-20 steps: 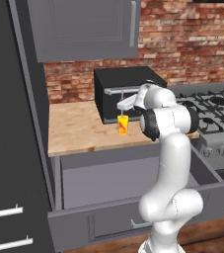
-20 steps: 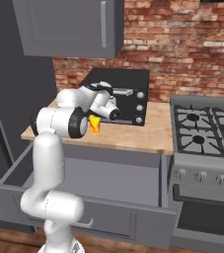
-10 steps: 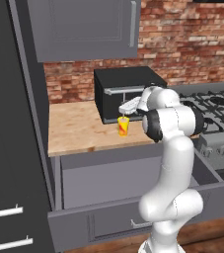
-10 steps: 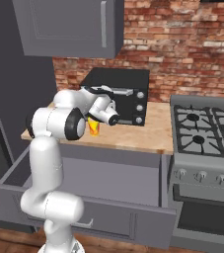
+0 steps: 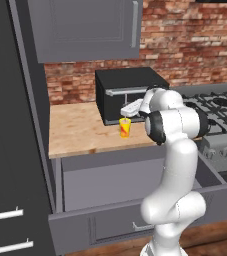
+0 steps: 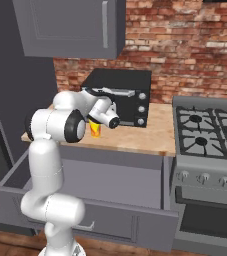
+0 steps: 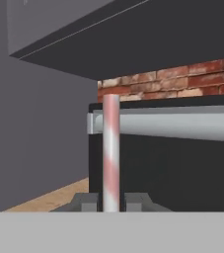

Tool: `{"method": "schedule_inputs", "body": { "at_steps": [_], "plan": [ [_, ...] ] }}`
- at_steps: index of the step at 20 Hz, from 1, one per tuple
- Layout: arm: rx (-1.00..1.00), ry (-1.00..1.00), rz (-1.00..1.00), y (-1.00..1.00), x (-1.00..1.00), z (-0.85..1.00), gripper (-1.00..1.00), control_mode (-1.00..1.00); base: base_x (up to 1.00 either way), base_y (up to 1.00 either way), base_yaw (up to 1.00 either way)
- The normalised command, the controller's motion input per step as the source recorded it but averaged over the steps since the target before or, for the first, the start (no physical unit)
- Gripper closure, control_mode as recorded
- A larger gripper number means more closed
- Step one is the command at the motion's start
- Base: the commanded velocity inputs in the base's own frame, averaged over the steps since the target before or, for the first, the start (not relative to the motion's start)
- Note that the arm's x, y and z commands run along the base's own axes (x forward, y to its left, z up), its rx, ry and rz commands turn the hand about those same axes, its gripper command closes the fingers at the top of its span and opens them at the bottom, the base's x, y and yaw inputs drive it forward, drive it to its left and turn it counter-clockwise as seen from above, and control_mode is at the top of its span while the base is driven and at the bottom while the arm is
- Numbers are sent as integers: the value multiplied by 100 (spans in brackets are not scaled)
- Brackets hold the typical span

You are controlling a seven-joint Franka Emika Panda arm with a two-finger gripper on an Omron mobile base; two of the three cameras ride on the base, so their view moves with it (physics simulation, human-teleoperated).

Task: Pick up the straw from the right drawer and put it inside the smoothie cup.

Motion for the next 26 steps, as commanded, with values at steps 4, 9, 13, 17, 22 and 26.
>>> {"method": "schedule_inputs", "body": {
  "at_steps": [4, 9, 13, 17, 22, 26],
  "plan": [
    [0, -1, 0, 0, 0, -1, 100, -100, 0, 0, 0],
    [0, -4, 0, 0, 0, -13, 100, -100, 0, 0, 0],
    [0, -5, 0, 0, 0, -25, 100, -100, 0, 0, 0],
    [0, -3, 0, 0, 0, -30, 100, -100, 0, 0, 0],
    [0, -2, 0, 0, 0, -21, 100, -100, 0, 0, 0],
    [0, -3, 0, -1, -5, -7, -100, -100, 0, 0, 0]
  ]
}}
